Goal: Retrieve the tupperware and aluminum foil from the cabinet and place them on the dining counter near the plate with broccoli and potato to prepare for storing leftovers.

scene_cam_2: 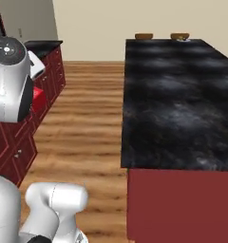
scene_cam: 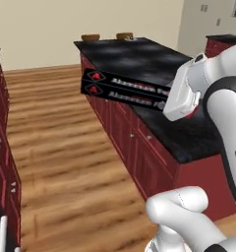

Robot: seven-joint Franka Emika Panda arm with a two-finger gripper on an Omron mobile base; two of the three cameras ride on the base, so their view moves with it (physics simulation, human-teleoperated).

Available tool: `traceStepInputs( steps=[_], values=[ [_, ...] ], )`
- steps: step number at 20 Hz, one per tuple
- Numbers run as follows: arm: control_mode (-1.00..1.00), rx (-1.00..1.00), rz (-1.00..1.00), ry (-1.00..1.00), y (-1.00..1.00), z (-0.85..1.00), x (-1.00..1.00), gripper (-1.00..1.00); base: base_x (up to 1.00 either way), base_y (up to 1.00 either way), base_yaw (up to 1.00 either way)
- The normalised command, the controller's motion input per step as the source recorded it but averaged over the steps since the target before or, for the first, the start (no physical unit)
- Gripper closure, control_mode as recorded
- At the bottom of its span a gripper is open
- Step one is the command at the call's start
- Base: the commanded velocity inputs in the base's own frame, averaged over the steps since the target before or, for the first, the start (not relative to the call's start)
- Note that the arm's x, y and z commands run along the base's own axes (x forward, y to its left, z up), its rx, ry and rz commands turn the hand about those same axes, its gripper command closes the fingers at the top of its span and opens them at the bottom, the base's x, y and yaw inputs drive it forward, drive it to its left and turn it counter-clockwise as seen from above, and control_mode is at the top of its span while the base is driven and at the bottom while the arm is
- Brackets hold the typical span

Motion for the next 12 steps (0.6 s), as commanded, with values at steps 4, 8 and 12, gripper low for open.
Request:
traceStepInputs(
  steps=[4,8,12],
  values=[
    [1.0,0.0,0.0,0.0,0.0,0.0,0.0,1.0,1.0,1.0,-0.39],
    [1.0,0.0,0.0,0.0,0.0,0.0,0.0,1.0,1.0,1.0,-0.32],
    [1.0,0.0,0.0,0.0,0.0,0.0,0.0,1.0,1.0,1.0,-0.12]
  ],
)
